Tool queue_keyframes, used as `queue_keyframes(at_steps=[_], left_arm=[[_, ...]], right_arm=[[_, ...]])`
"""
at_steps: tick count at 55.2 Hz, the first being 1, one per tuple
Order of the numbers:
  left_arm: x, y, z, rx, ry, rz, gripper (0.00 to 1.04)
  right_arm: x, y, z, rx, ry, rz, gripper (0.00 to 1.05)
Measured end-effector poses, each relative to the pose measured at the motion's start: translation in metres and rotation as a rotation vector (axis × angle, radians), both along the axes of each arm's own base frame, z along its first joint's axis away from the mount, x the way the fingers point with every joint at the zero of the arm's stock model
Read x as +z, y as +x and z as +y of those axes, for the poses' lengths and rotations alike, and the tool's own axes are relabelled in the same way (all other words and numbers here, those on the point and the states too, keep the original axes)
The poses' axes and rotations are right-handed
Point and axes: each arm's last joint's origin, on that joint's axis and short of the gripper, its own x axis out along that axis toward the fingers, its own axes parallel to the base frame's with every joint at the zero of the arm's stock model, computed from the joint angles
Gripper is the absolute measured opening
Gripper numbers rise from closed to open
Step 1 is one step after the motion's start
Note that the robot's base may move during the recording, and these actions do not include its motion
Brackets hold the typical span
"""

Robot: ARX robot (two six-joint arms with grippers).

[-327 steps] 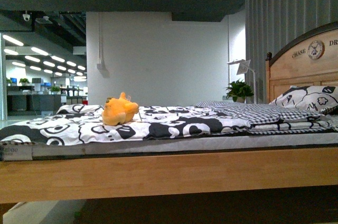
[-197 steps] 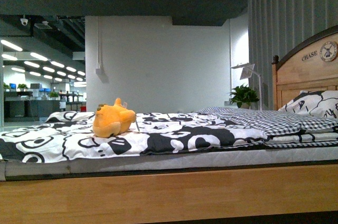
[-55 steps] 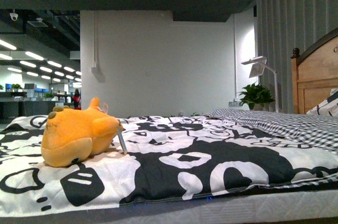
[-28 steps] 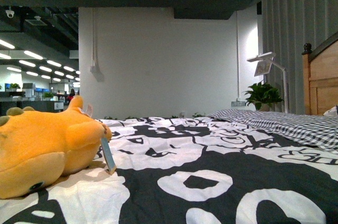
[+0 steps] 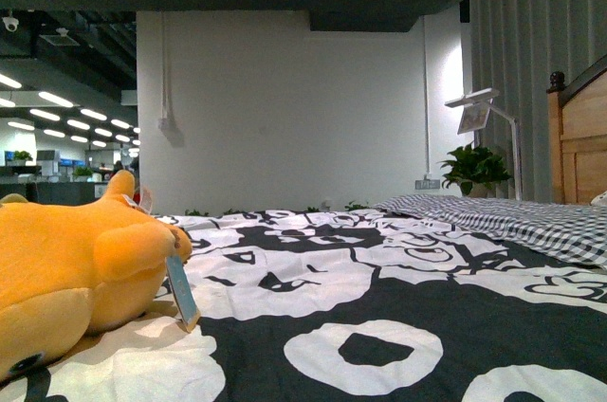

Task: Put away toys

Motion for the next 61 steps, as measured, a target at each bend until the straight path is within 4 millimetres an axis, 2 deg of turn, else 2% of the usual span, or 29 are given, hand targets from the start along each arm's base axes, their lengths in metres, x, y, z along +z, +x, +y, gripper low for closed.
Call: queue_keyframes(at_steps=[61], left_arm=[[0.0000, 0.0000, 0.0000, 0.004, 0.000, -0.001, 0.98]], right_arm=[[0.0000, 0.0000, 0.0002, 0.009, 0.000, 0.000, 0.98]])
